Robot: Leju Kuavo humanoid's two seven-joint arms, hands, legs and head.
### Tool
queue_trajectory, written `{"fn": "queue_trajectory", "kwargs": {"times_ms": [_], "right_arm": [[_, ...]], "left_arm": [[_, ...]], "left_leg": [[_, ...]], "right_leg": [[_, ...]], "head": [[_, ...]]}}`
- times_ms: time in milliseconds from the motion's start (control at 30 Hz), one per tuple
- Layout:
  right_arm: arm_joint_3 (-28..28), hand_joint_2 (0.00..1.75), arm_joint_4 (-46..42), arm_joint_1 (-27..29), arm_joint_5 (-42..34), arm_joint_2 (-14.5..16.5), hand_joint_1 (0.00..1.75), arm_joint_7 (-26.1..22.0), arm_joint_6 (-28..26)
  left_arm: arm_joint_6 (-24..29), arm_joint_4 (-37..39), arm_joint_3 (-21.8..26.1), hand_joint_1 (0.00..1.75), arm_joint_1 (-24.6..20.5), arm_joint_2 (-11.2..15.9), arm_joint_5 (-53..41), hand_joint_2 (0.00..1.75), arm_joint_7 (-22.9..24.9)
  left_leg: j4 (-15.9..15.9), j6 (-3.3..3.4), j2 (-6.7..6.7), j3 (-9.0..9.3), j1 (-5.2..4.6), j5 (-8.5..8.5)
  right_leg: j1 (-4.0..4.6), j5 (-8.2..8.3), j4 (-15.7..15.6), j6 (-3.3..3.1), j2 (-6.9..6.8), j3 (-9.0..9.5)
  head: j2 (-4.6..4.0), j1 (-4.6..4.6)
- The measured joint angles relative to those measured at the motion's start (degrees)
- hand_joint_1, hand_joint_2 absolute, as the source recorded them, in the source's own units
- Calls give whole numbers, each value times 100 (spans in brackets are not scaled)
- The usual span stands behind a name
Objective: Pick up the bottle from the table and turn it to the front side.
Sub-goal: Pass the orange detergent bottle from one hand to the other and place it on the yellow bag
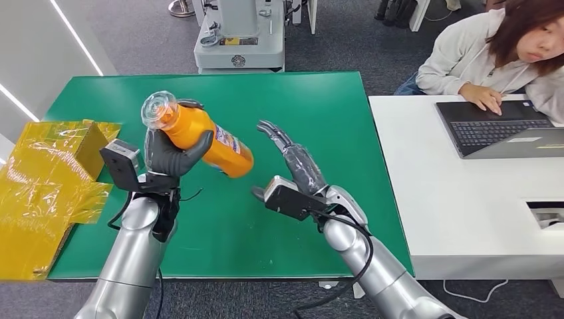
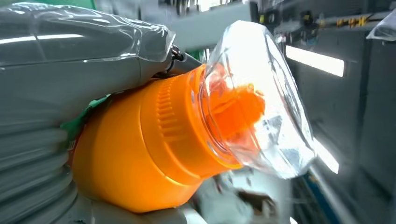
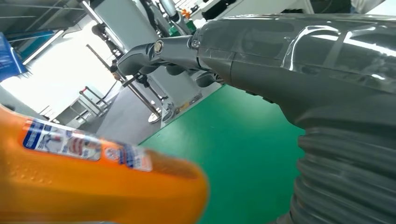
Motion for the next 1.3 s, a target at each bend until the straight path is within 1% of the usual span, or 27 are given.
{"fn": "queue_trajectory", "kwargs": {"times_ms": [200,333,433,600,700,867,1033,1167,1300], "right_arm": [[2,175,-308,219,-83,-250,0,-42,-37],[10,175,-575,383,-113,-367,0,-32,-111],[15,175,-796,533,-87,-459,0,2,-192],[15,175,-1034,789,4,-610,0,-22,-432],[13,175,-1158,987,84,-693,0,-88,-606],[1,175,-1392,1274,155,-817,0,-119,-751],[-27,175,-1558,1423,179,-874,0,-108,-831],[-90,175,-1683,1591,187,-915,0,-105,-895],[-224,175,-1840,1850,167,-975,0,-191,-962]], "left_arm": [[499,79,-21,175,-126,297,-1188,175,-17],[1129,282,-127,175,-363,535,-2454,175,12],[1564,506,-210,175,-538,720,-3238,175,76],[2406,847,-438,175,-752,1003,-4808,175,455],[2727,1033,-554,175,-845,1187,-5722,175,681],[2919,1203,-684,175,-982,1543,-6876,175,990],[2904,1274,-732,175,-1115,1945,-7670,175,1275],[2835,1304,-730,175,-1135,2354,-7884,175,1291],[2828,1353,-679,175,-1077,2874,-7983,175,1269]], "left_leg": [[0,0,4,0,0,0],[0,0,5,0,0,0],[0,0,8,0,0,0],[0,0,8,0,0,0],[-1,0,8,0,0,0],[-1,0,16,0,0,0],[-2,-1,17,1,2,1],[-4,-2,22,0,2,0],[-9,-3,24,-1,2,-1]], "right_leg": [[0,0,0,0,4,-1],[0,0,0,0,5,-2],[0,1,0,0,8,-2],[0,0,0,0,9,-3],[0,0,0,0,9,-3],[0,0,0,-1,16,-5],[1,1,2,-2,19,-5],[2,1,4,-3,25,-7],[2,-2,4,-4,26,-9]], "head": [[0,1],[1,1],[0,-1],[0,-1],[0,0],[0,1],[0,-1],[0,0],[0,1]]}}
